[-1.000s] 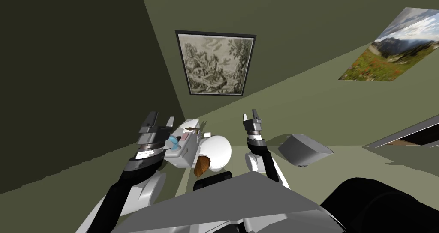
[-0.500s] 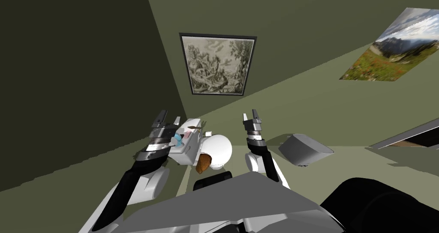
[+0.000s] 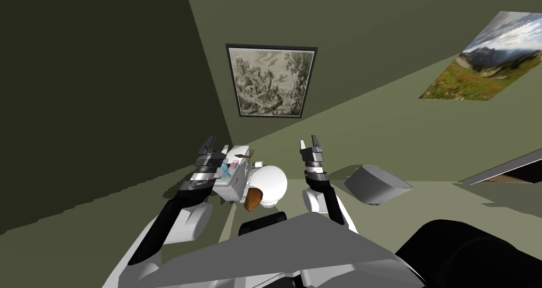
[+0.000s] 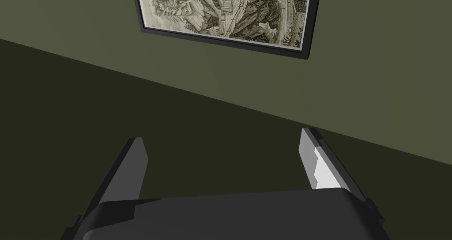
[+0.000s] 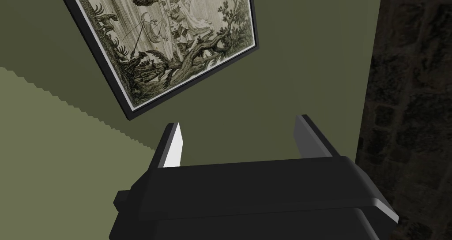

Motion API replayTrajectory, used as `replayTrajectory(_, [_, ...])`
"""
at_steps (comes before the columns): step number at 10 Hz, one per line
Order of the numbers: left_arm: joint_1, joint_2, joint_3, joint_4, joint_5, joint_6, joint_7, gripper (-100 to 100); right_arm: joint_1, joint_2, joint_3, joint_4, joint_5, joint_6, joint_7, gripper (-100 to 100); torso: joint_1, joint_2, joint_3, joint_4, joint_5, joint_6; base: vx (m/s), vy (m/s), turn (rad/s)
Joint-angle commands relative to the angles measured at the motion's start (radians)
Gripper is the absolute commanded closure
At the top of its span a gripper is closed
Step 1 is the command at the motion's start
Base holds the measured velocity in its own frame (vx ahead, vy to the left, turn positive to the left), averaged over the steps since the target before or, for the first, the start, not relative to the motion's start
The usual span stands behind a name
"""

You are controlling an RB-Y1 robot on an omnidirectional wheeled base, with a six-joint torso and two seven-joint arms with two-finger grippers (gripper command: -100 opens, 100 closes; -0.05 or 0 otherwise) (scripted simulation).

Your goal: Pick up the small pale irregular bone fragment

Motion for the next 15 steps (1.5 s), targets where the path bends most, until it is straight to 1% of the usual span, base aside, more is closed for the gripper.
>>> replayTrajectory(1, [-0.032, 0.011, -0.005, 0.012, 0.018, 0.05, 0.024, -100, 0.0, 0.0, 0.0, 0.0, 0.0, 0.0, 0.0, 0, 0.0, 0.0, 0.0, 0.0, 0.0, 0.0, -0.037, 0.031, 0.018])
replayTrajectory(2, [-0.032, 0.011, -0.005, 0.012, 0.018, 0.074, 0.024, -100, 0.0, 0.0, 0.0, 0.0, 0.0, 0.0, 0.0, 0, 0.0, 0.0, 0.0, 0.0, 0.0, 0.0, -0.031, 0.028, 0.007])
replayTrajectory(3, [-0.056, 0.016, -0.015, 0.02, 0.031, 0.106, 0.042, -100, 0.0, 0.0, 0.0, 0.0, 0.0, 0.0, 0.0, 0, 0.0, 0.0, 0.0, 0.0, 0.0, 0.0, -0.04, 0.034, 0.013])
replayTrajectory(4, [-0.056, 0.016, -0.015, 0.02, 0.031, 0.132, 0.042, -100, 0.0, 0.0, 0.0, 0.0, 0.0, 0.0, 0.0, 0, 0.0, 0.0, 0.0, 0.0, 0.0, 0.0, -0.03, 0.03, 0.002])
replayTrajectory(5, [-0.08, 0.02, -0.024, 0.029, 0.043, 0.161, 0.058, -100, 0.0, 0.0, 0.0, 0.0, 0.0, 0.0, 0.0, 0, 0.0, 0.0, 0.0, 0.0, 0.0, 0.0, -0.03, 0.036, 0.007])
replayTrajectory(6, [-0.08, 0.02, -0.024, 0.029, 0.043, 0.189, 0.058, -100, 0.0, 0.0, 0.0, 0.0, 0.0, 0.0, 0.0, 0, 0.0, 0.0, 0.0, 0.0, 0.0, 0.0, -0.024, 0.031, -0.001])
replayTrajectory(7, [-0.104, 0.025, -0.034, 0.038, 0.054, 0.219, 0.074, -100, 0.0, 0.0, 0.0, 0.0, 0.0, 0.0, 0.0, 0, 0.0, -0.001, 0.0, 0.0, 0.0, 0.0, -0.031, 0.031, -0.003])
replayTrajectory(8, [-0.104, 0.025, -0.034, 0.038, 0.054, 0.249, 0.074, -100, 0.0, 0.0, 0.0, 0.0, 0.0, 0.0, 0.0, 0, 0.0, 0.0, 0.0, 0.0, 0.0, 0.0, -0.026, 0.032, -0.004])
replayTrajectory(9, [-0.127, 0.03, -0.043, 0.048, 0.064, 0.276, 0.088, -100, 0.0, 0.0, 0.0, 0.0, 0.0, 0.0, 0.0, 0, 0.0, 0.0, 0.0, 0.0, 0.0, 0.0, -0.018, 0.04, -0.012])
replayTrajectory(10, [-0.127, 0.03, -0.043, 0.048, 0.064, 0.302, 0.088, -100, 0.0, 0.0, 0.0, 0.0, 0.0, 0.0, 0.0, 0, 0.0, -0.001, -0.001, 0.0, 0.0, 0.0, -0.012, 0.039, -0.01])
replayTrajectory(11, [-0.127, 0.03, -0.043, 0.048, 0.064, 0.309, 0.088, -100, 0.0, 0.0, 0.0, 0.0, 0.0, 0.0, 0.0, 0, 0.0, -0.001, -0.001, 0.0, 0.0, 0.0, -0.003, 0.019, -0.002])
replayTrajectory(12, [-0.151, 0.034, -0.052, 0.058, 0.072, 0.349, 0.101, -100, 0.0, 0.0, 0.0, 0.0, 0.0, 0.0, 0.0, 0, -0.001, -0.002, -0.001, 0.0, 0.0, 0.0, -0.003, 0.029, -0.018])
replayTrajectory(13, [-0.151, 0.034, -0.052, 0.058, 0.072, 0.369, 0.101, -100, 0.0, 0.0, 0.0, 0.0, 0.0, 0.0, 0.0, 0, 0.0, -0.002, -0.001, 0.0, 0.0, 0.0, -0.003, 0.028, -0.019])
replayTrajectory(14, [-0.174, 0.039, -0.06, 0.07, 0.079, 0.402, 0.113, -100, 0.0, 0.0, 0.0, 0.0, 0.0, 0.0, 0.0, 0, 0.0, -0.002, -0.001, -0.001, 0.0, 0.0, 0.0, 0.036, -0.04])
replayTrajectory(15, [-0.174, 0.039, -0.06, 0.07, 0.079, 0.429, 0.113, -100, 0.0, 0.0, 0.0, 0.0, 0.0, 0.0, 0.0, 0, 0.0, -0.002, -0.001, -0.001, 0.0, 0.0, -0.002, 0.041, -0.02])
